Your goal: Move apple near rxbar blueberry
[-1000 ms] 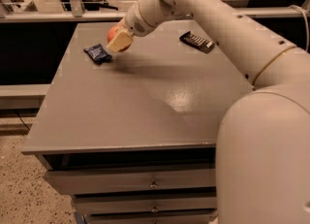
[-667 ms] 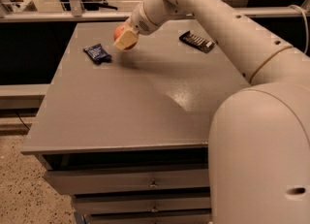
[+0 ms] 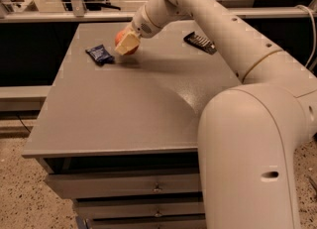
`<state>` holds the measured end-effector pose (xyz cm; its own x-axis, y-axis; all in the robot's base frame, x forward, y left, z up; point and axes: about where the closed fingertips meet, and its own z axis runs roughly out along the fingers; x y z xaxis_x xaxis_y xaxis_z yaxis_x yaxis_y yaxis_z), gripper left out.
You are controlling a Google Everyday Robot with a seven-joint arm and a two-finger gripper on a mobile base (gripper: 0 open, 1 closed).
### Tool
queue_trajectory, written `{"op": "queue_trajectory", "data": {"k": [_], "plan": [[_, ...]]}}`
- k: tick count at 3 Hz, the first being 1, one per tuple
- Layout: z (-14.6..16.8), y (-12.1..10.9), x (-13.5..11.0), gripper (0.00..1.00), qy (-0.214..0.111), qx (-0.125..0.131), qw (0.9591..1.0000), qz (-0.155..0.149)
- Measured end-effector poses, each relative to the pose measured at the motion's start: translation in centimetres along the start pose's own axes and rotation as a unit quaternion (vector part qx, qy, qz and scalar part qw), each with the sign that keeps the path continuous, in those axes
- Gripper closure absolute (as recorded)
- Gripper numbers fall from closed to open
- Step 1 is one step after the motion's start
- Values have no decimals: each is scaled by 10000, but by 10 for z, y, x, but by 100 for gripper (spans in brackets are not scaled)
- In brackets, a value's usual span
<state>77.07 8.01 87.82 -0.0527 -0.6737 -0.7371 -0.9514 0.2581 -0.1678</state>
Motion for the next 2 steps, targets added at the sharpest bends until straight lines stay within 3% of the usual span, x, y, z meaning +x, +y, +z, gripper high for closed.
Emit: {"op": "queue_trajectory", "data": {"k": [1,2], "plan": [[11,8,1,82,45,-273,9996,20],[20,15,6,43,90,-482,9987,108]]}}
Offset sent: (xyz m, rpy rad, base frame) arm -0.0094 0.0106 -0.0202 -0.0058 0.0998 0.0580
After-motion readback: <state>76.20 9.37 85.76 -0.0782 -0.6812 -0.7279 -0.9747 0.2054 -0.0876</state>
